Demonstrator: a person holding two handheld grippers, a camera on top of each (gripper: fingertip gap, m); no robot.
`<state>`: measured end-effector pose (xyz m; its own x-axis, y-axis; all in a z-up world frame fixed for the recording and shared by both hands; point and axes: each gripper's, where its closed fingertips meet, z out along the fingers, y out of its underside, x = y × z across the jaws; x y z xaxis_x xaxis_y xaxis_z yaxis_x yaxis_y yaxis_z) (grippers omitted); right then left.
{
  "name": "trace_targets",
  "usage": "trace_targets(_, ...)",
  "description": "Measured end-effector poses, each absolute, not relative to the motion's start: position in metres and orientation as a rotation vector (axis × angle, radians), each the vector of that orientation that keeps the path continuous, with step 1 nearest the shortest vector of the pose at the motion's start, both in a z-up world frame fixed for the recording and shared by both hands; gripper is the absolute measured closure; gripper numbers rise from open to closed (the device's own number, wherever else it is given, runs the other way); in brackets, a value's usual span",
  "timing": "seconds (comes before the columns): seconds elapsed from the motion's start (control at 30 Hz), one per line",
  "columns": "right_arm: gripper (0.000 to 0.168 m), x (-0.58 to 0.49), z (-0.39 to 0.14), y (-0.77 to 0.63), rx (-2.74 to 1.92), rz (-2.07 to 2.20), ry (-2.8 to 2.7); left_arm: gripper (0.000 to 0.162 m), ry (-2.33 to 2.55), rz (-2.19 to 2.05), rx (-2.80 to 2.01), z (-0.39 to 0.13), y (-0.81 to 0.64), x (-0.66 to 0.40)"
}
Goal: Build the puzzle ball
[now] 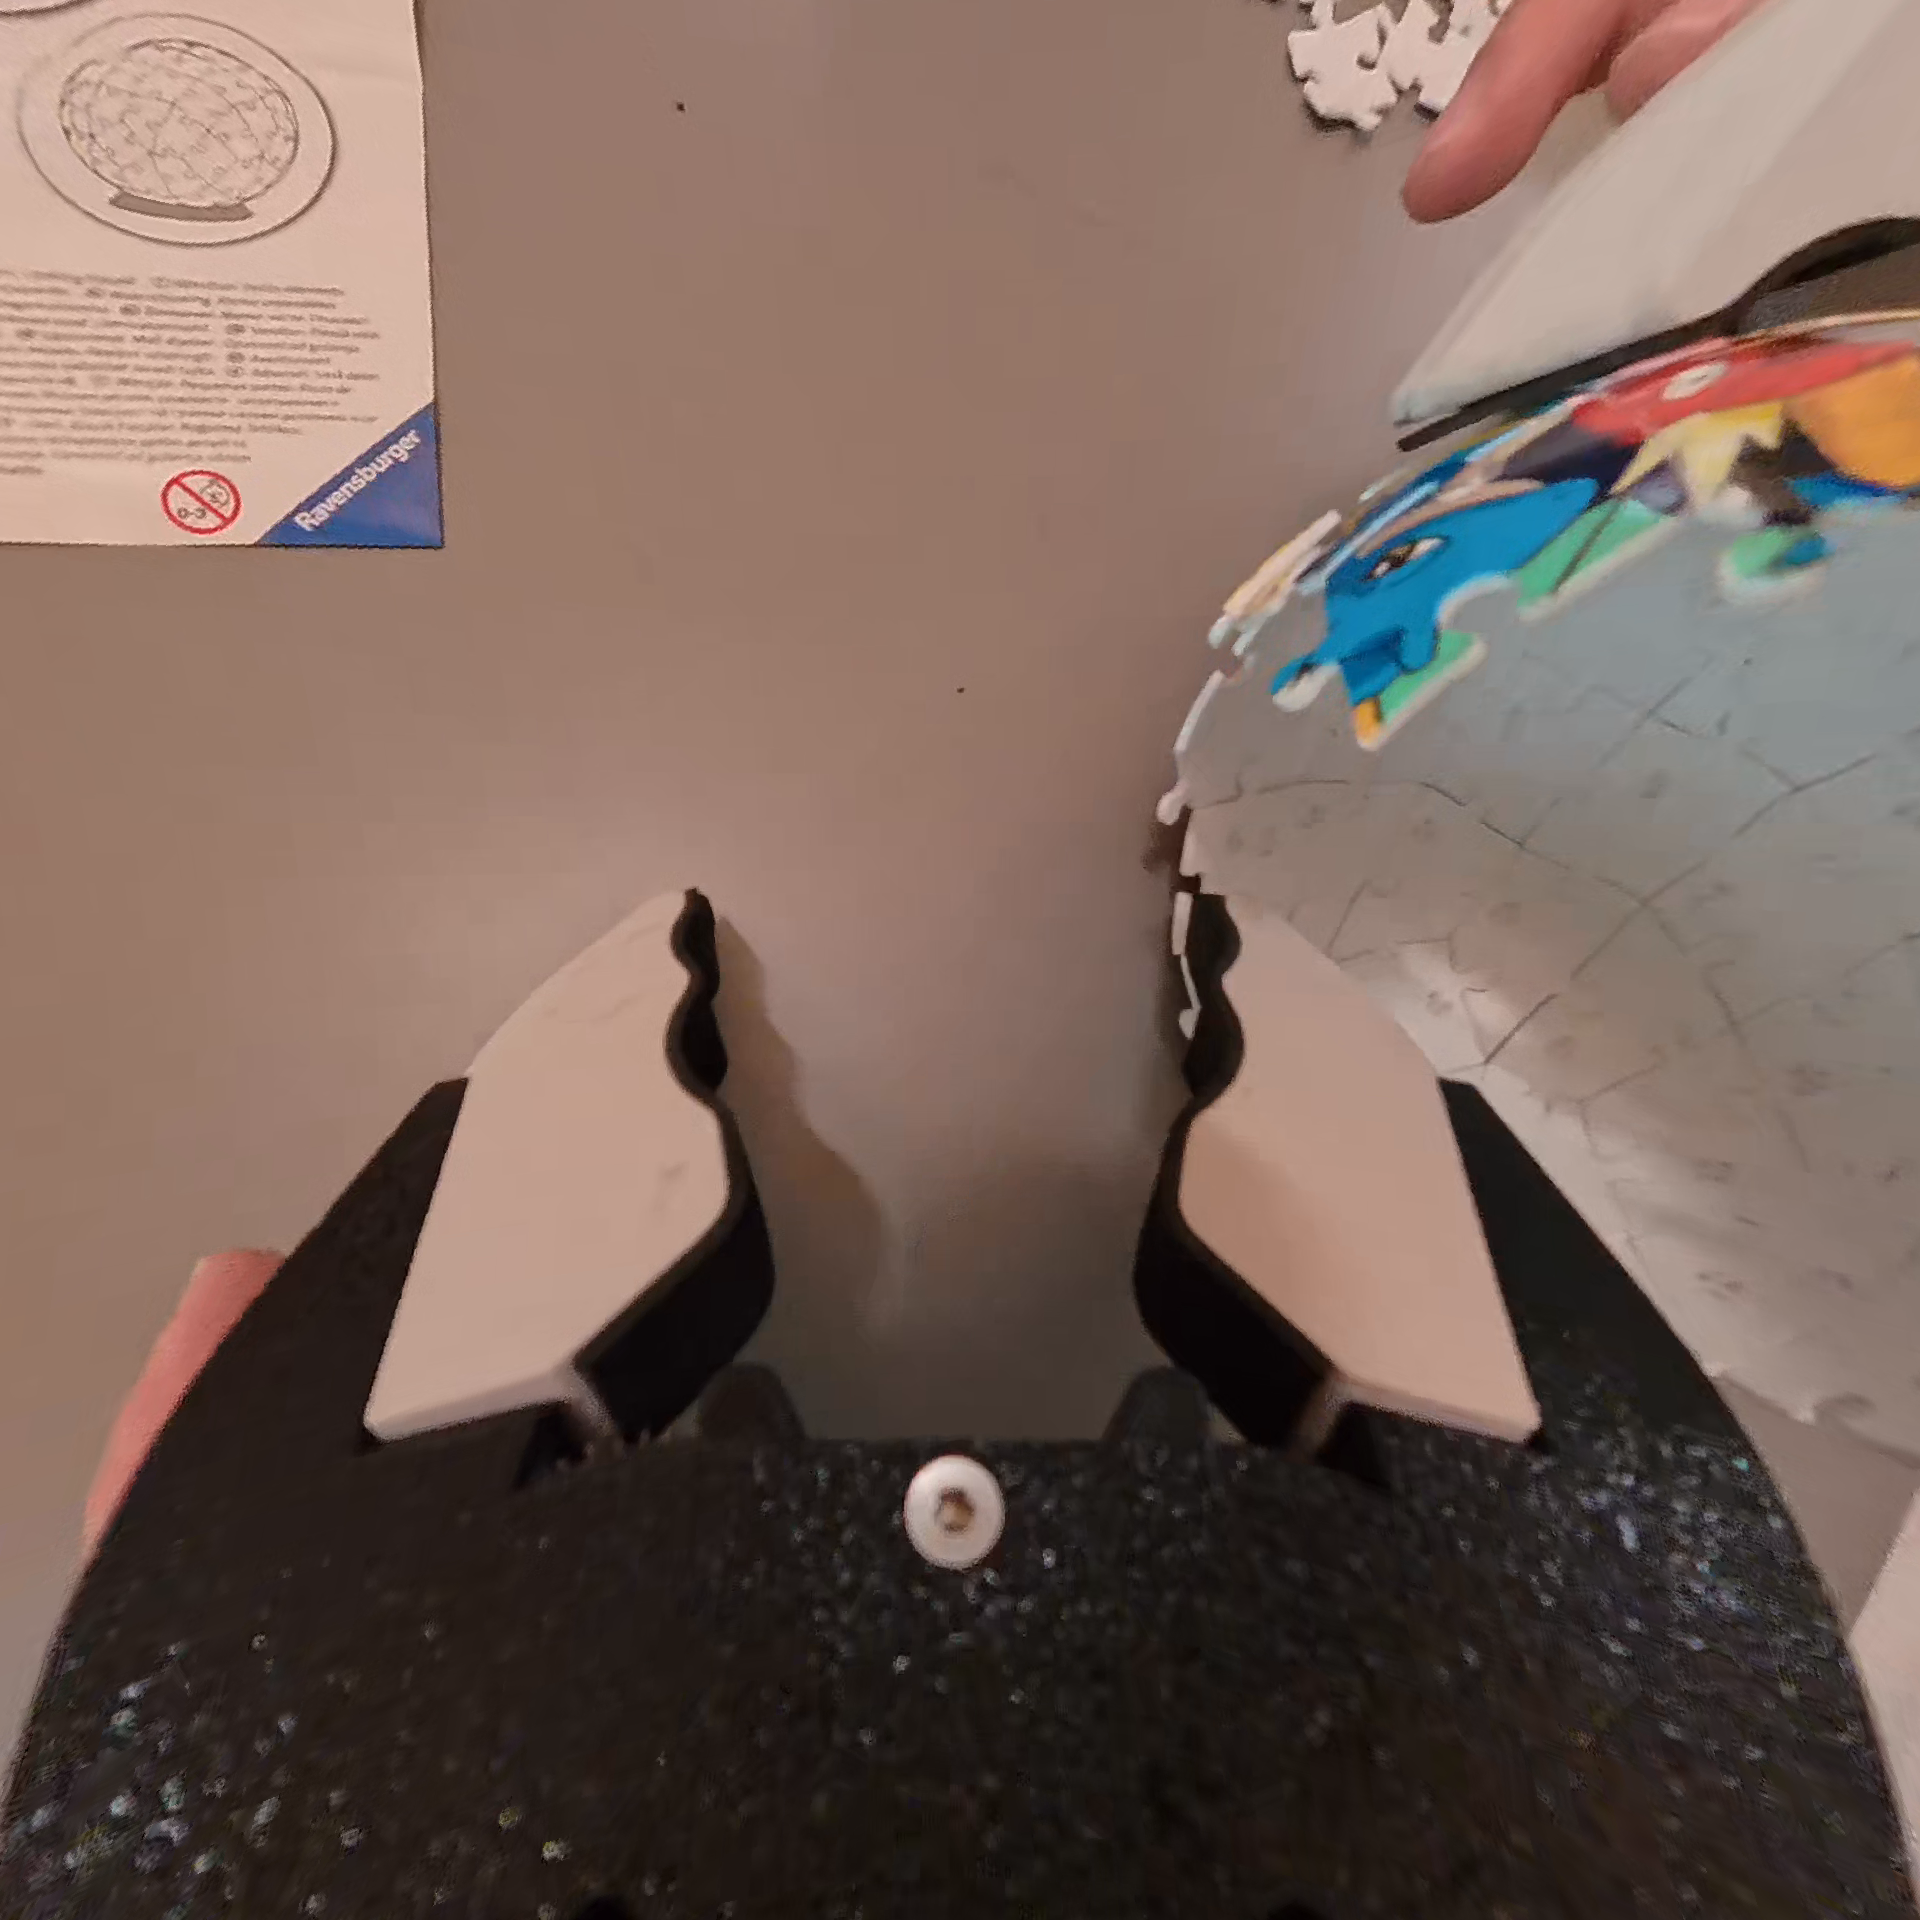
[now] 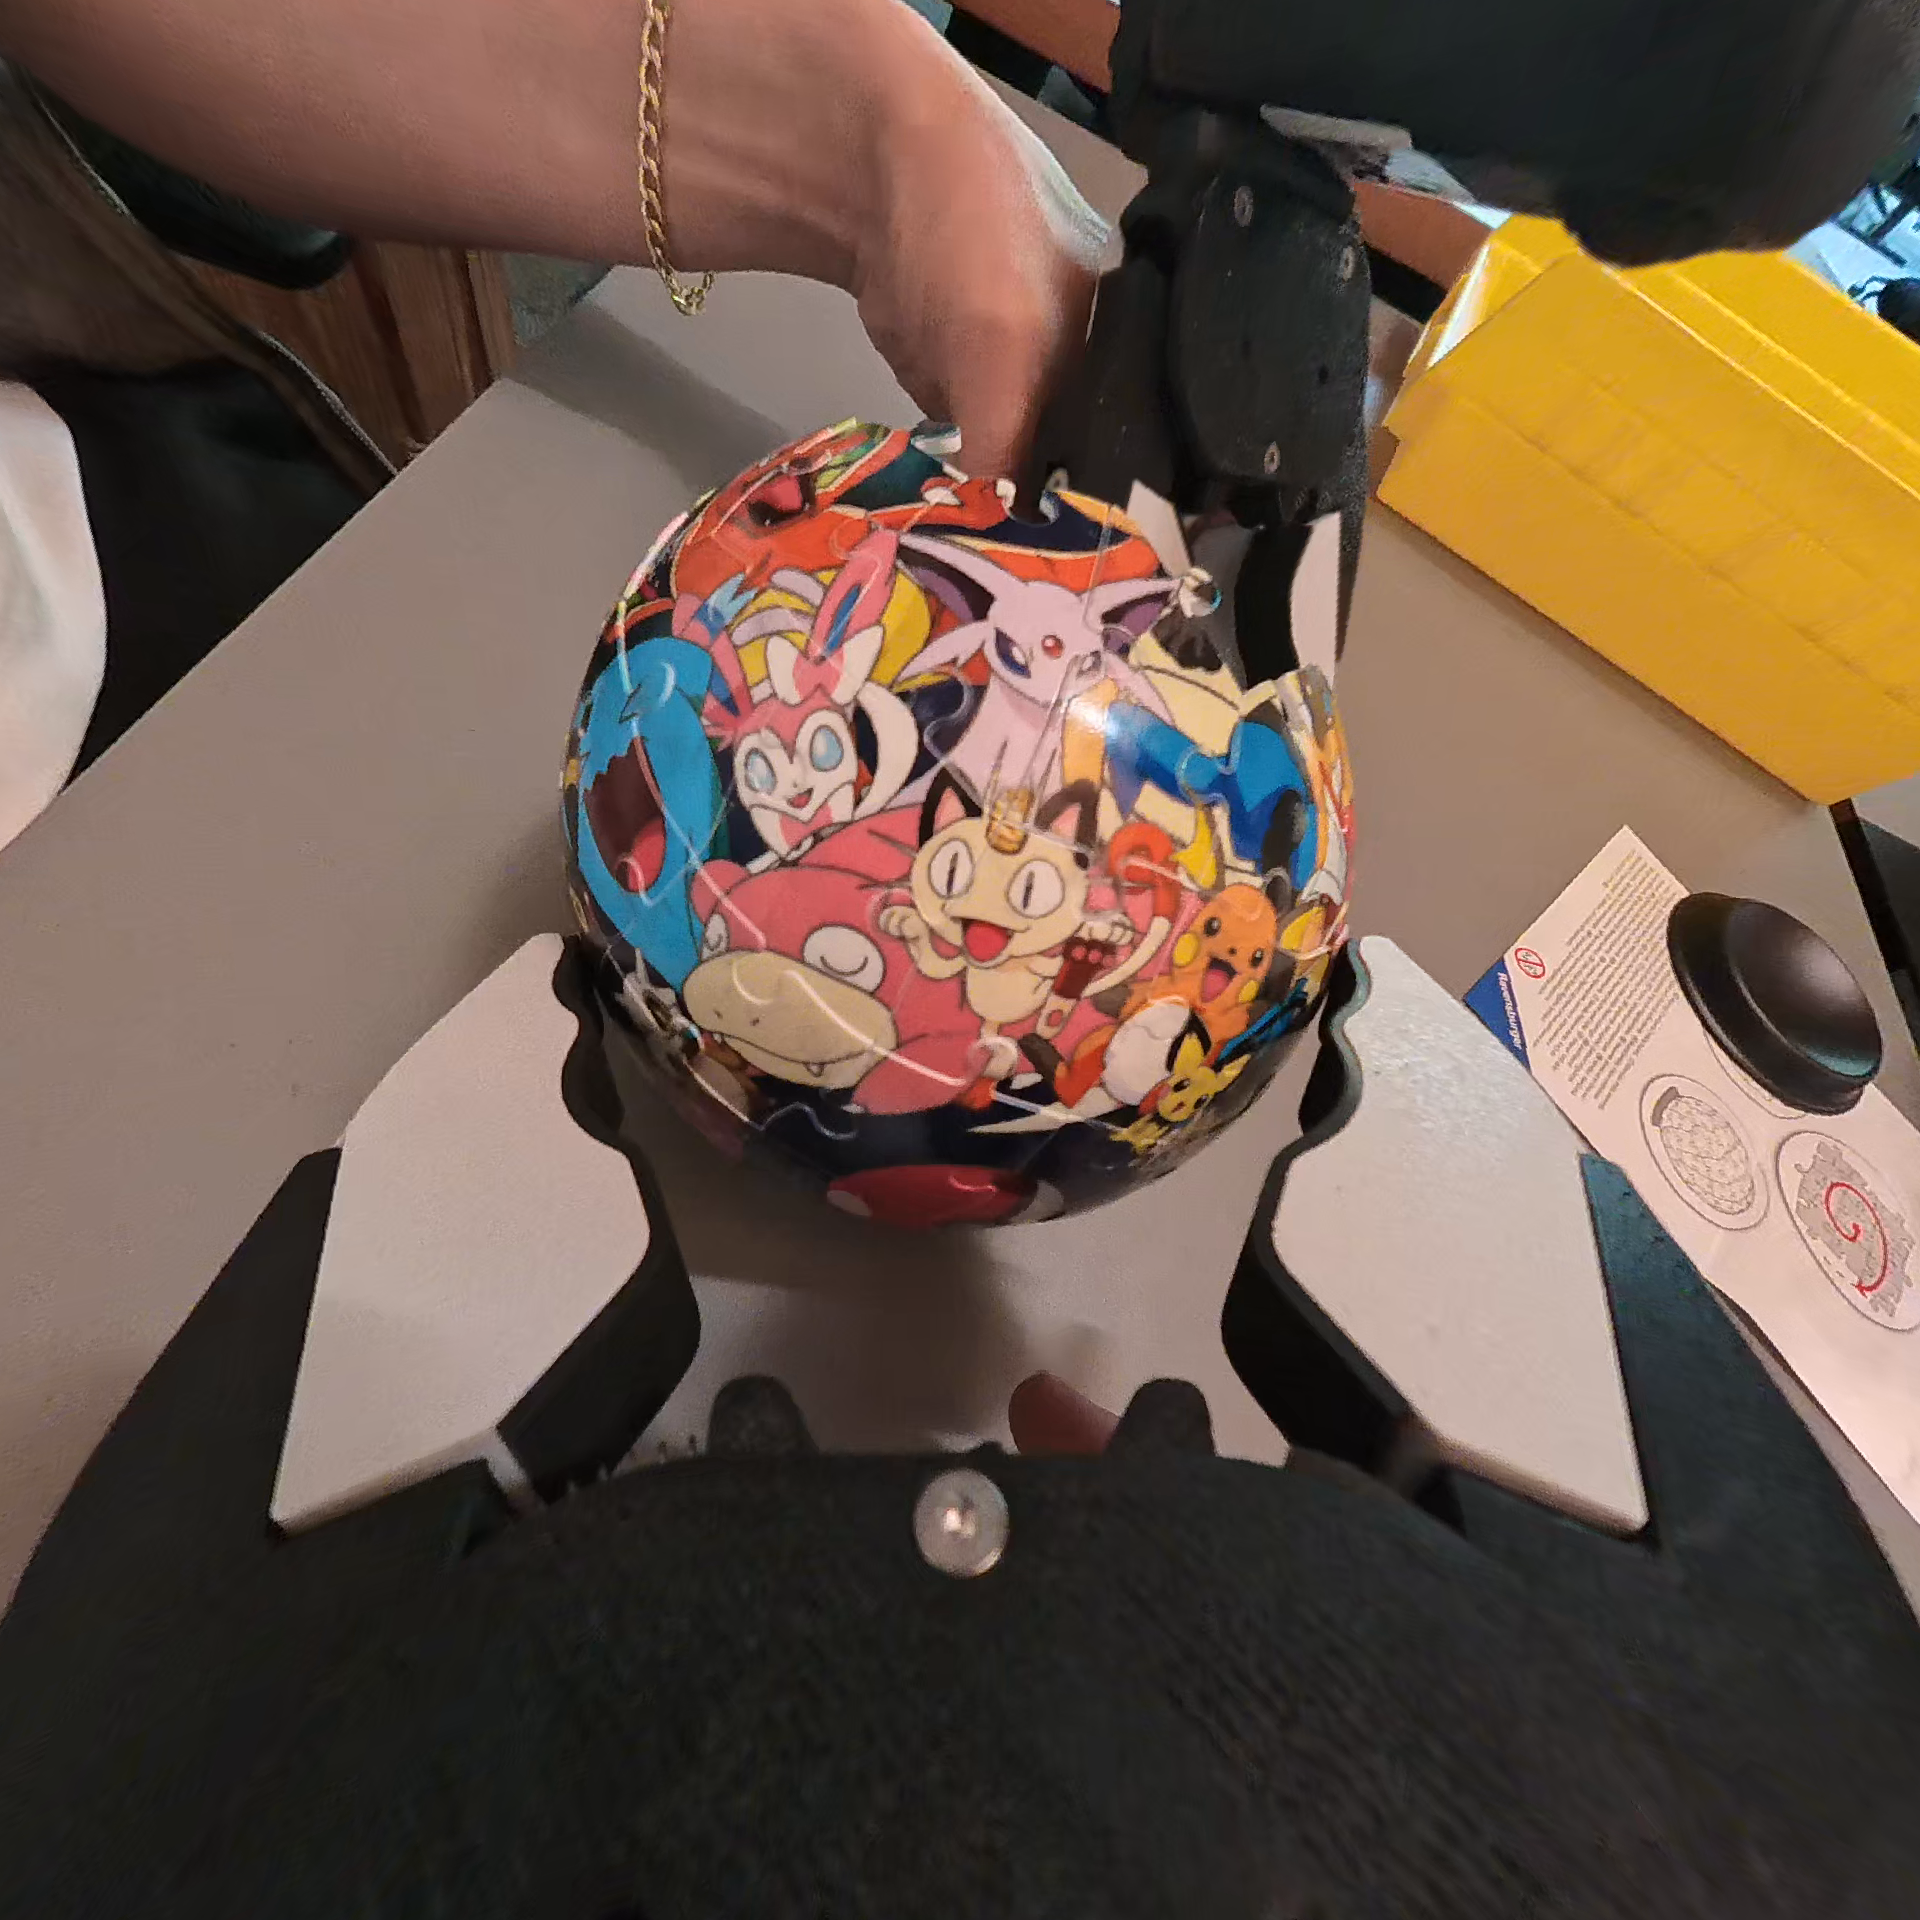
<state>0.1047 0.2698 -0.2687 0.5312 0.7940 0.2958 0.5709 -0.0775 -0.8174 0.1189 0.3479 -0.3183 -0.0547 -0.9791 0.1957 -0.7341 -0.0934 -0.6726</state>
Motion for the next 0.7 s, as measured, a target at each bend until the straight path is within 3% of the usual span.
trace_targets(0.4,0.040,0.104,-0.268,0.275,-1.766,0.275,-1.125,0.073,1.950,-0.693,-1.803,-0.332,0.343,0.116)
trace_targets(0.7,0.047,0.113,-0.275,0.279,-1.792,0.229,-1.113,0.090,1.949,-0.789,-1.724,-0.331,0.335,0.119)
